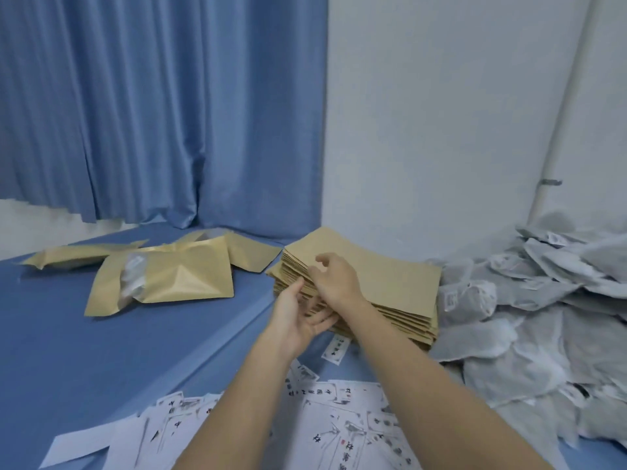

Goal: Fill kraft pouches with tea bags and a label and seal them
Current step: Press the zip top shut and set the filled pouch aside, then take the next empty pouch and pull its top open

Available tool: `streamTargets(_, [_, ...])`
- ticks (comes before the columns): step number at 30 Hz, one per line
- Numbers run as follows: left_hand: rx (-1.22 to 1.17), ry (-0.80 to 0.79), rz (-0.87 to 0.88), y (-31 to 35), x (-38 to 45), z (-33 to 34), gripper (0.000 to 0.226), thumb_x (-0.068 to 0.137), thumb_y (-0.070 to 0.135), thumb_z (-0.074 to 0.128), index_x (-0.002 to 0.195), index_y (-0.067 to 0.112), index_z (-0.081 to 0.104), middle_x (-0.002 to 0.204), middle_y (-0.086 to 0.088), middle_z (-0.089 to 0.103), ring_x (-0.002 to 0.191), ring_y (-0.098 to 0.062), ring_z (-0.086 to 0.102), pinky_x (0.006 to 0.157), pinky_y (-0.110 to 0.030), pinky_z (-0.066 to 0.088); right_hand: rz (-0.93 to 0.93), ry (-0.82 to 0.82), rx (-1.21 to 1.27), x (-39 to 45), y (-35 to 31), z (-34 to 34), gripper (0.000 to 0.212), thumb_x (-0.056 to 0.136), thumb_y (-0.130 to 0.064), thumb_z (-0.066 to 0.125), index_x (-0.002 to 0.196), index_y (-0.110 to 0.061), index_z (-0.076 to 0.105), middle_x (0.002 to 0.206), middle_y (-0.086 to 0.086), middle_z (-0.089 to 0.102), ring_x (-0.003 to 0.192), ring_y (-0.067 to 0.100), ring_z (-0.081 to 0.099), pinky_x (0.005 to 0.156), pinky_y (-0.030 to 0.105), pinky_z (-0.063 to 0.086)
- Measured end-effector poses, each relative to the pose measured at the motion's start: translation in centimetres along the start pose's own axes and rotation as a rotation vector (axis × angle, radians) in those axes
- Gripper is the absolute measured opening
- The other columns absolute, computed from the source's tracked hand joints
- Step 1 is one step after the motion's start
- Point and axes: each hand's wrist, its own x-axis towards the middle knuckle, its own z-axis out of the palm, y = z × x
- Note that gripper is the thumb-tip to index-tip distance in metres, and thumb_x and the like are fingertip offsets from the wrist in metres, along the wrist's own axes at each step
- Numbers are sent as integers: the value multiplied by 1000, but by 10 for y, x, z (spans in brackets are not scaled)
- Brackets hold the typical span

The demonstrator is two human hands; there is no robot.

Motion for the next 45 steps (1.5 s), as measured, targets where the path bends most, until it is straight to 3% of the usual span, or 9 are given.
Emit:
streamTargets(6, [89,83,-27,-13,30,-5,46,97,25,53,138,13,35,131,-17,52,107,-39,59,74,-45,53,35,-208,-719,26,99,-34,95,79,-77,37,148,-15,13,155,6,19,141,27,16,114,44,13])
streamTargets(17, [168,-10,-41,-52,28,30,32,85,29,67,113,14,62,104,-15,68,85,-26,66,74,-36,52,-277,-62,-894,-36,89,-24,47,98,-27,32,143,-26,18,122,9,49,109,29,46,93,45,32])
streamTargets(20, [155,-38,39,-43,16,34,22,89,29,63,110,25,60,74,-3,66,58,-17,60,55,-27,49,-304,13,-791,-58,72,-25,51,96,-21,33,144,-24,17,122,12,47,107,29,48,88,42,35])
streamTargets(25, [319,95,278,-34,-14,35,24,101,22,43,104,5,60,105,-15,63,86,-24,63,78,-36,50,-413,-73,-379,-98,54,-39,63,94,-15,38,149,-30,12,136,10,35,120,28,37,99,40,34])
streamTargets(30, [925,304,811,-27,-57,35,31,102,22,37,116,2,57,104,-6,61,94,-27,55,71,-17,30,-253,-70,351,-138,26,-81,56,90,-16,50,141,-36,36,140,-16,42,121,-14,40,105,23,36])
streamTargets(34, [1525,236,1121,-26,-88,22,60,85,-12,38,137,16,45,123,-13,54,95,-34,49,70,-28,31,41,-25,1154,-158,8,-129,55,79,-55,48,119,-19,58,116,5,66,97,17,67,79,33,57])
streamTargets(37, [2043,322,1112,-40,-99,7,92,80,-13,39,151,35,5,143,-10,30,112,-28,39,90,-34,31,132,19,1264,-171,15,-161,57,85,-55,47,116,-9,61,105,9,70,92,19,69,72,32,57])
streamTargets(41, [2204,230,991,-71,-110,-13,94,80,-13,39,150,36,2,149,-17,23,120,-32,37,99,-40,29,388,178,1069,-198,42,-162,15,92,-7,52,81,-4,62,72,7,68,53,11,66,45,22,53])
streamTargets(45, [2238,-95,333,-97,-120,-23,94,85,17,53,149,34,-13,157,-13,-1,141,-35,10,113,-48,16,565,147,1090,-218,75,-148,8,91,-6,55,87,-2,61,82,7,66,64,14,64,50,22,56])
